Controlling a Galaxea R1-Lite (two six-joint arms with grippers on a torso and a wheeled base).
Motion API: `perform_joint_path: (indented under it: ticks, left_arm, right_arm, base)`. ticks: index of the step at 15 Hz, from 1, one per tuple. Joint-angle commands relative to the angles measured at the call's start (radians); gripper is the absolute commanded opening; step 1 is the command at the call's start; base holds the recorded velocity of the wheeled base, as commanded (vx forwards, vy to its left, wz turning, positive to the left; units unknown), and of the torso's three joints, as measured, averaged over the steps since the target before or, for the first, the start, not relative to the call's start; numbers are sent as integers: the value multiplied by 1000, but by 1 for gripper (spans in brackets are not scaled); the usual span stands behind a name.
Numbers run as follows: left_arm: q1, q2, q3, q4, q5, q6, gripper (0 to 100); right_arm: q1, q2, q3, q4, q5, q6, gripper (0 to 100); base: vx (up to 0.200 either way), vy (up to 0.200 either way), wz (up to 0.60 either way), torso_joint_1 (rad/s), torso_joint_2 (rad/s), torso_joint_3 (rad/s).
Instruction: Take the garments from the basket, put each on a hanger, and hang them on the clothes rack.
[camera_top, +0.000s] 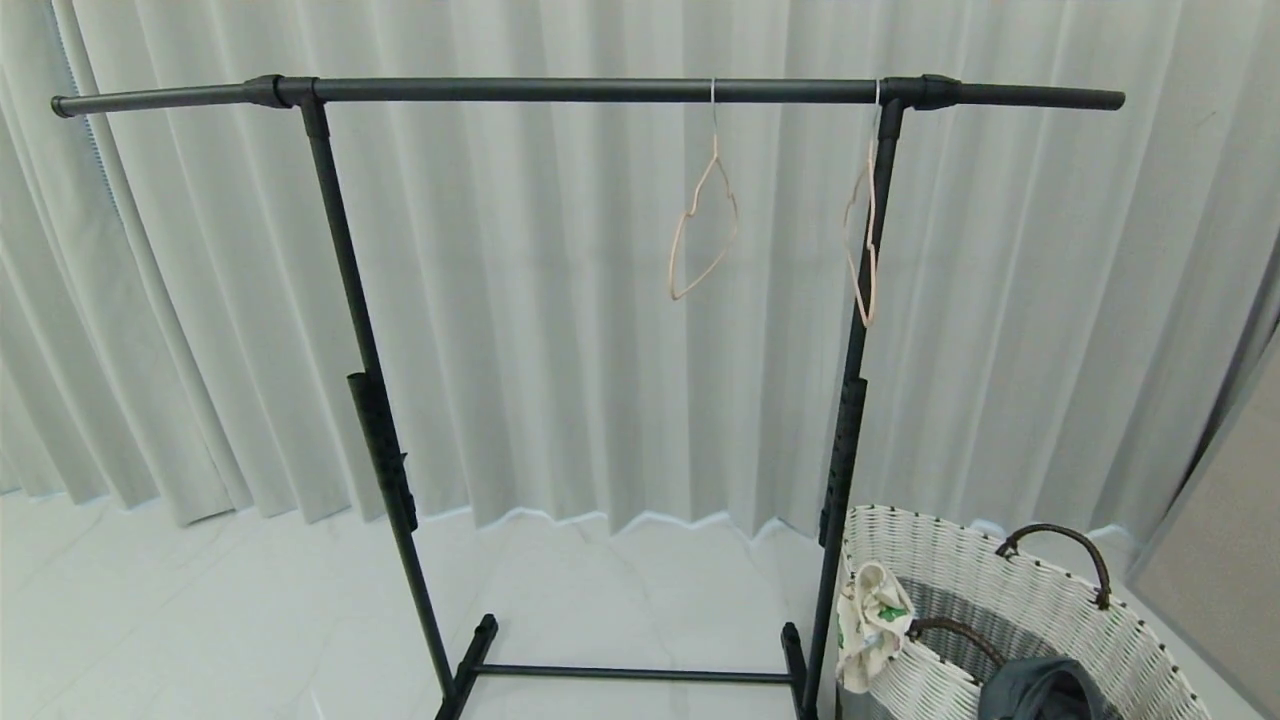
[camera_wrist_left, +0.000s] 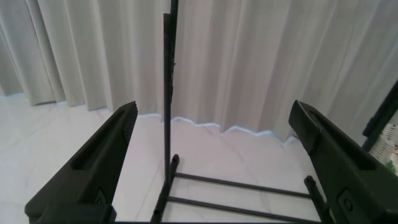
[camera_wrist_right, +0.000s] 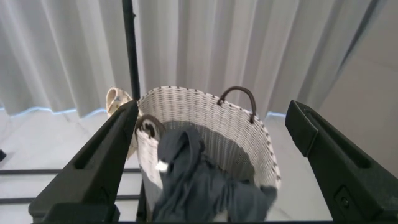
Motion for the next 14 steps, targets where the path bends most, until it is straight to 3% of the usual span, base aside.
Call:
perform_joint_path:
  ticks: [1, 5, 6, 8, 11, 12, 14]
  left_arm:
    - [0, 0, 0, 0, 0, 1, 100]
    - [0, 0, 0, 0, 2, -5, 100]
    - [0, 0, 0, 0, 2, -5, 100]
    - [-1, 0, 0, 0, 2, -5, 100]
    - [0, 0, 0, 0, 2, -5, 100]
    - [0, 0, 0, 0, 2, -5, 100]
    - [0, 0, 0, 0, 2, -5, 100]
  right_arm:
    - [0, 0, 0, -1, 1, 2, 100]
    - [0, 0, -2, -44, 10, -5, 100]
    - [6, 12, -60, -53, 64, 2, 100]
    - [26, 114, -172, 39, 90, -23, 100]
    - [38, 403, -276, 177, 38, -107, 100]
    - [37, 541, -304, 190, -18, -133, 100]
    - [37, 761, -341, 173, -44, -181, 100]
  base:
    - [200, 0, 0, 2, 2, -2]
    - [50, 0, 0, 1, 1, 1]
    - [0, 0, 0, 0, 0, 0]
    - [0, 0, 0, 0, 0, 0]
    - [0, 0, 0, 0, 0, 0]
    - [0, 0, 0, 0, 0, 0]
    - [0, 0, 0, 0, 0, 0]
